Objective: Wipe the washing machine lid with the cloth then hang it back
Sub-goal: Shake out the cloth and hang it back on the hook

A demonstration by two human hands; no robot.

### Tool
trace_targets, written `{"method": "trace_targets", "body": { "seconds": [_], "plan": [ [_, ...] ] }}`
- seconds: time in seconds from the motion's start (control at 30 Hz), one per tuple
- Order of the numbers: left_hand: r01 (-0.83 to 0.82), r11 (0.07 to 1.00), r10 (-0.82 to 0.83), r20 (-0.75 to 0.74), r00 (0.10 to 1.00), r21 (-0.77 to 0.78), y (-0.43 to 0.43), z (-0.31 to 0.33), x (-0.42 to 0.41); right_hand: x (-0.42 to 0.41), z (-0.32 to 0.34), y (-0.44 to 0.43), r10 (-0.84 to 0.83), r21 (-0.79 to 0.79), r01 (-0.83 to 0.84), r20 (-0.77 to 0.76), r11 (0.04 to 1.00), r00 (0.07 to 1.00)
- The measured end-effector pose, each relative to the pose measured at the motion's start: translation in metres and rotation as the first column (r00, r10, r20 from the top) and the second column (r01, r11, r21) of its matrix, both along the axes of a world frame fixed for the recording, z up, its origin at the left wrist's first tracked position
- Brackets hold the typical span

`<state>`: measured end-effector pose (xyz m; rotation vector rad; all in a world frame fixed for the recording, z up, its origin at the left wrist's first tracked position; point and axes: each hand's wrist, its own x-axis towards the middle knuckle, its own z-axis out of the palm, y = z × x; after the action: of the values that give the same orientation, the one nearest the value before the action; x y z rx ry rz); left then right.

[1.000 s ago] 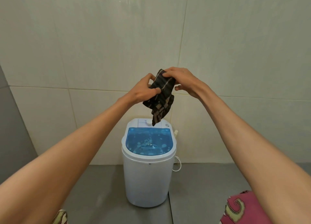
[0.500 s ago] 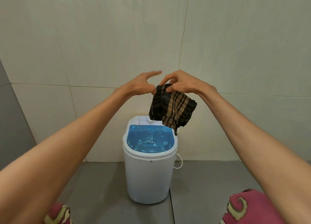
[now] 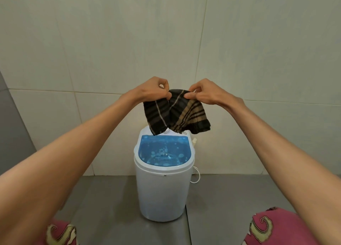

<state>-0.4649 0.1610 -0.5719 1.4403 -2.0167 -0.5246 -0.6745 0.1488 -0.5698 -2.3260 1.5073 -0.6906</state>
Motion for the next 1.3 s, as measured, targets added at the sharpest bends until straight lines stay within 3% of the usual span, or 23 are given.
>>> {"method": "trace_targets", "body": {
  "seconds": [0.3, 0.4, 0.7, 0.87, 1.1, 1.3],
  "plan": [
    [-0.030, 0.989, 0.033, 0.018, 0.999, -0.143, -0.006, 0.006, 0.009, 0.024, -0.029, -0.016, -0.029, -0.206, 0.066, 0.178, 0.976, 0.984],
    [-0.065, 0.971, 0.094, 0.117, 0.989, -0.229, -0.017, 0.000, 0.013, 0.026, -0.036, -0.024, -0.011, -0.262, 0.067, 0.207, 0.963, 0.978],
    [-0.093, 0.955, 0.123, 0.090, 0.988, -0.283, -0.089, -0.046, 0.034, 0.031, -0.069, -0.089, 0.039, -0.276, 0.001, 0.139, 0.961, 0.989],
    [-0.101, 0.917, 0.113, 0.009, 0.994, -0.387, -0.148, -0.051, 0.061, 0.048, -0.061, -0.157, 0.118, -0.344, -0.071, 0.119, 0.936, 0.986],
    [-0.184, 0.876, 0.151, -0.110, 0.982, -0.445, -0.202, -0.044, 0.095, 0.085, -0.030, -0.224, 0.195, -0.370, -0.168, 0.035, 0.914, 0.980],
    [-0.283, 0.885, 0.238, -0.163, 0.958, -0.370, -0.208, 0.056, 0.141, 0.135, 0.074, -0.243, 0.215, -0.365, -0.198, 0.006, 0.909, 0.977]
  ]
}}
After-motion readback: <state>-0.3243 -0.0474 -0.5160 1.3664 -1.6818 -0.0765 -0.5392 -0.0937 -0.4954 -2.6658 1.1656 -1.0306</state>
